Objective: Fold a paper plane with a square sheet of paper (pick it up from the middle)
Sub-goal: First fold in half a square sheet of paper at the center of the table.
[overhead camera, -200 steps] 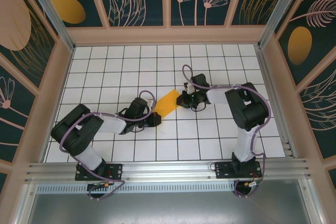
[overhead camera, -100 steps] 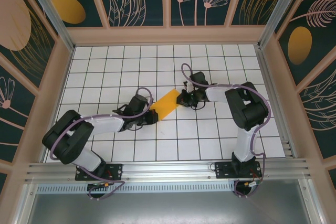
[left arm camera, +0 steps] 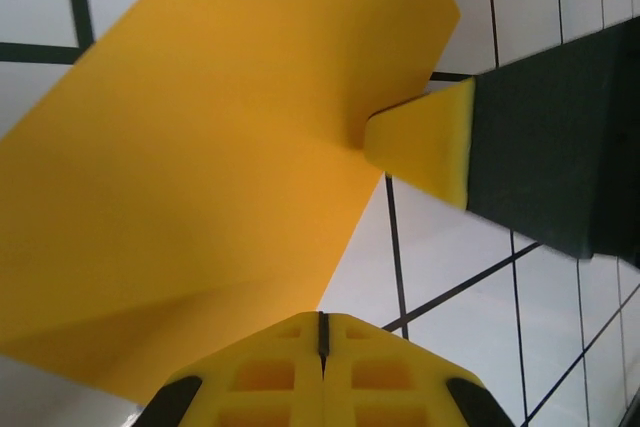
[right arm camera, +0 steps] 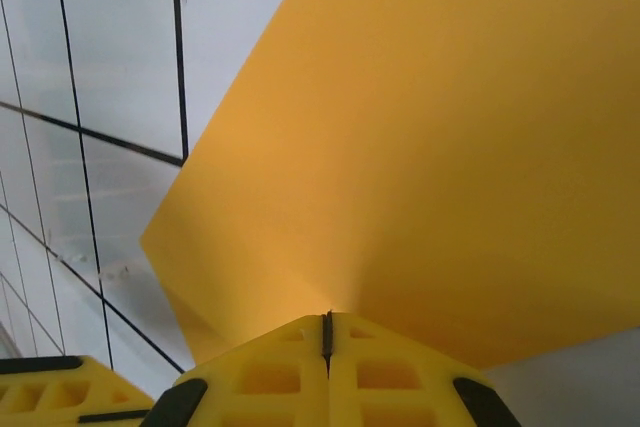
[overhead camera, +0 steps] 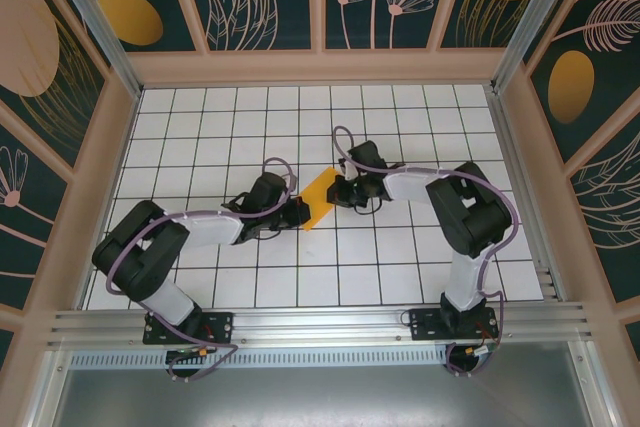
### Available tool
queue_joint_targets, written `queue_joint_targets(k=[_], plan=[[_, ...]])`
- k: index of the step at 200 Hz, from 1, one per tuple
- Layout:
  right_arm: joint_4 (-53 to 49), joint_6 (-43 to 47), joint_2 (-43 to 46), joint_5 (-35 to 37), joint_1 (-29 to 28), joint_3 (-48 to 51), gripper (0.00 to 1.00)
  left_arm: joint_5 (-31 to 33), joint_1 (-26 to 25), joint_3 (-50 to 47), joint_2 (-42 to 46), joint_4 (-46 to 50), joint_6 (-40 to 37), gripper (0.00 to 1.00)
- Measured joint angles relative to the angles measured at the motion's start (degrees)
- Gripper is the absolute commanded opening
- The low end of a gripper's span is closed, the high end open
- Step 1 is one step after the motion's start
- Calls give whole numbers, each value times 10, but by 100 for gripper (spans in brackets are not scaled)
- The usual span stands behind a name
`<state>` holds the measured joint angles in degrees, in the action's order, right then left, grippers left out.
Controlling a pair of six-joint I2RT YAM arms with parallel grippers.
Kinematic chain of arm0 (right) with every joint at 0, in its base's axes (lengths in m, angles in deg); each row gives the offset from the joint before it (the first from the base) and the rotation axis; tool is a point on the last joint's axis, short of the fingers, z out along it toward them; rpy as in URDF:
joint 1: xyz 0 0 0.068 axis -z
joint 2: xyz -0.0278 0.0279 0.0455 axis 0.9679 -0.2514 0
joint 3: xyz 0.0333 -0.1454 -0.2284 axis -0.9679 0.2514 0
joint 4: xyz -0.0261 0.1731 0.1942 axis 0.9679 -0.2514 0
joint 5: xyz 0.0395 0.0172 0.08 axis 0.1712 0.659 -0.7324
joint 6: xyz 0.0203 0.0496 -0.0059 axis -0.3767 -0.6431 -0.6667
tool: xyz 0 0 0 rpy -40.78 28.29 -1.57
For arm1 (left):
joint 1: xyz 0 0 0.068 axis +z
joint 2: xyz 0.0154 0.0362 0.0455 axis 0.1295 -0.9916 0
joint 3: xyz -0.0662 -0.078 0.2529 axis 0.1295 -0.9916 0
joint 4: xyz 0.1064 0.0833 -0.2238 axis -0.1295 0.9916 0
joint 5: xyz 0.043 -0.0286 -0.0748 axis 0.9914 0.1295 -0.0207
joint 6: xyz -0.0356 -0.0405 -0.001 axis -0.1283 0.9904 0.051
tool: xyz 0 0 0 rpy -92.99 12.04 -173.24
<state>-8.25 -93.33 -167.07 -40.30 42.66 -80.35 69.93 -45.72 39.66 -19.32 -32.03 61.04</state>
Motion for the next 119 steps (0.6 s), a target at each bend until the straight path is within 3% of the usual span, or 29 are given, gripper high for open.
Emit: queue_joint_targets(k=[72,119], plan=[[14,-10,0,-19,-7,7,0,-21,0,17,-40,-5,8,0],[15,-7,-17,-21,-6,5,0,-6,0,35,-45,53,10,0]])
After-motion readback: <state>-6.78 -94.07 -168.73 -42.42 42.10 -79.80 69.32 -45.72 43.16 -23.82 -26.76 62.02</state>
